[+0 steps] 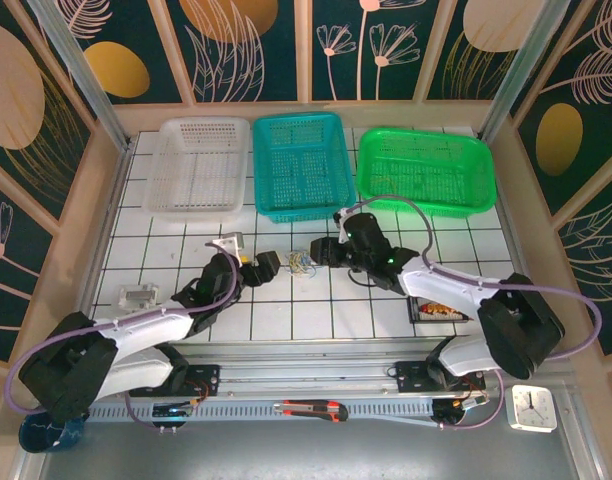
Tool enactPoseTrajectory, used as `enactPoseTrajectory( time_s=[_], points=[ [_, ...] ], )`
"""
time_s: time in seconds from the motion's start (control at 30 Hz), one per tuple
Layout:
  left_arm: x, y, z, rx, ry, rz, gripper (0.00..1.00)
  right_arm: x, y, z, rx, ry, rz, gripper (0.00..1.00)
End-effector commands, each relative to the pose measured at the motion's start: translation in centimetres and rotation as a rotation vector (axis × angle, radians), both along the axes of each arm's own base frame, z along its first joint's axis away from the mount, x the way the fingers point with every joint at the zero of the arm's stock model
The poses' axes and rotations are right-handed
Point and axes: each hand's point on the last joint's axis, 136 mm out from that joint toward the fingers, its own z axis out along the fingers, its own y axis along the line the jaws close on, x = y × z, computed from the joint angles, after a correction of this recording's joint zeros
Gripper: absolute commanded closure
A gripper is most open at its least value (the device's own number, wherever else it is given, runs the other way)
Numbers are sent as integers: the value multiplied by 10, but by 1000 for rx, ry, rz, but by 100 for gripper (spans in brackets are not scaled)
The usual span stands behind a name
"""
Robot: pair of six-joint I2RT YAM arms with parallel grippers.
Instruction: Untangle the cables
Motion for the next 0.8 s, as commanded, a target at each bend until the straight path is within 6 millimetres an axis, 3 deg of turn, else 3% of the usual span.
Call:
enactPoseTrajectory(
  time_s=[0.0, 0.33, 0.77],
  points=[
    [6, -11, 11, -21, 12, -35, 10, 14, 6, -2, -33, -31, -15, 54],
    [18, -44, -12, -8, 117, -154, 31, 21, 29, -12, -10, 0, 44, 56],
    [29, -61, -30, 8, 158, -191, 49, 18, 38, -25, 9, 30, 64, 58]
  ],
)
